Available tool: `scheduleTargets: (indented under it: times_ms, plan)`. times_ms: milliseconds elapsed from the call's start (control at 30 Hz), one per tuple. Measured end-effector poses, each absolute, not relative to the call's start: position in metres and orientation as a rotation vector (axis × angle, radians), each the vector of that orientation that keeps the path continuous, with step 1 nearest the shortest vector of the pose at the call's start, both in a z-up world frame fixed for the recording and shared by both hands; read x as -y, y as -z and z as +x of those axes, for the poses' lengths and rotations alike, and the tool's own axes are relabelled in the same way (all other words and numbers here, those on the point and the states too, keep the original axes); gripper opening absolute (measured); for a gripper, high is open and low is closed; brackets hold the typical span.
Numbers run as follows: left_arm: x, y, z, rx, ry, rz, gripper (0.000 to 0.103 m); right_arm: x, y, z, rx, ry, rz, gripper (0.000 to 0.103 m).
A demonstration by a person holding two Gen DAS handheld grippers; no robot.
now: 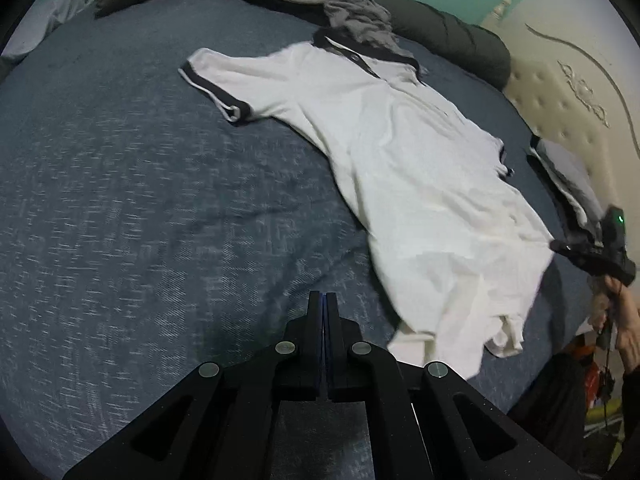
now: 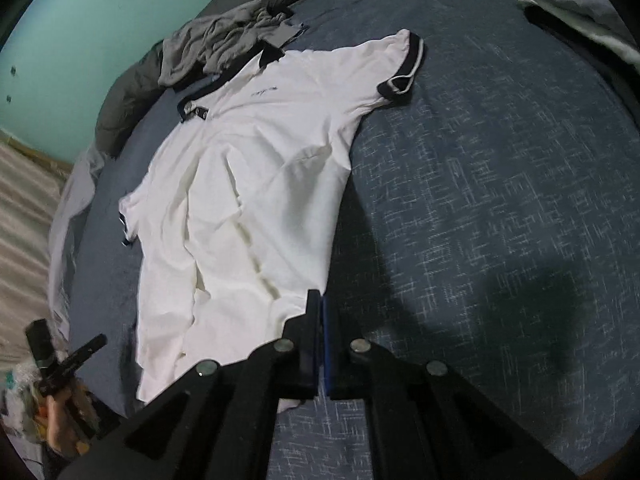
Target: Fold clothes
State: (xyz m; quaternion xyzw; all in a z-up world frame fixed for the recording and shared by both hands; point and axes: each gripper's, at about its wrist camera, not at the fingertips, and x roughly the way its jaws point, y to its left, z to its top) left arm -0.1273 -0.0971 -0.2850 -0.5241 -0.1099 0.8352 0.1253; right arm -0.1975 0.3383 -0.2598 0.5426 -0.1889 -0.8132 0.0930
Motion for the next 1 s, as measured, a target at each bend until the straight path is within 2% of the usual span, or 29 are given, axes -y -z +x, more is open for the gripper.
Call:
scheduleTargets:
  times_ms: [67, 133, 200, 267, 333, 467, 633, 700, 733, 767, 867, 1000]
  plan:
    - [0.083, 0.284, -0.121, 0.273, -2.403, -1.52, 0.0, -0.333, 0.259, -0.199, 0.531, 2.426, 1.619, 0.003]
    - [0.061, 0.285, -0.114, 0.2, -2.355, -1.519, 0.001, -0.33, 0.258, -0.2, 0.5, 2.446, 1.632, 0.008]
    - [0.04, 0.286, -0.107, 0.129, -2.312, -1.517, 0.004, -0.329, 0.253, -0.198, 0.45, 2.458, 1.622, 0.021]
    - [0.025, 0.289, -0.103, 0.078, -2.285, -1.514, 0.02, -0.33, 0.247, -0.192, 0.416, 2.467, 1.6, 0.026]
    - [0.017, 0.295, -0.102, 0.053, -2.264, -1.53, 0.031, -0.333, 0.243, -0.187, 0.41, 2.465, 1.587, 0.026]
    - [-0.001, 0.306, -0.101, 0.004, -2.221, -1.561, 0.042, -0.339, 0.239, -0.176, 0.419, 2.452, 1.58, 0.027]
    - [-0.018, 0.32, -0.101, -0.036, -2.172, -1.6, 0.041, -0.341, 0.242, -0.167, 0.44, 2.434, 1.585, 0.027]
    - [-0.013, 0.325, -0.101, 0.004, -2.168, -1.615, 0.028, -0.34, 0.243, -0.164, 0.439, 2.422, 1.588, 0.027]
    - [-0.01, 0.326, -0.101, 0.021, -2.168, -1.622, 0.011, -0.339, 0.244, -0.162, 0.438, 2.416, 1.59, 0.027]
    - [-0.008, 0.327, -0.1, 0.025, -2.171, -1.625, 0.008, -0.338, 0.245, -0.161, 0.437, 2.41, 1.591, 0.027]
    - [-0.001, 0.32, -0.095, 0.021, -2.183, -1.602, 0.007, -0.334, 0.247, -0.156, 0.429, 2.392, 1.596, 0.027]
    - [0.017, 0.29, -0.088, 0.052, -2.243, -1.521, 0.007, -0.325, 0.25, -0.151, 0.37, 2.377, 1.609, 0.038]
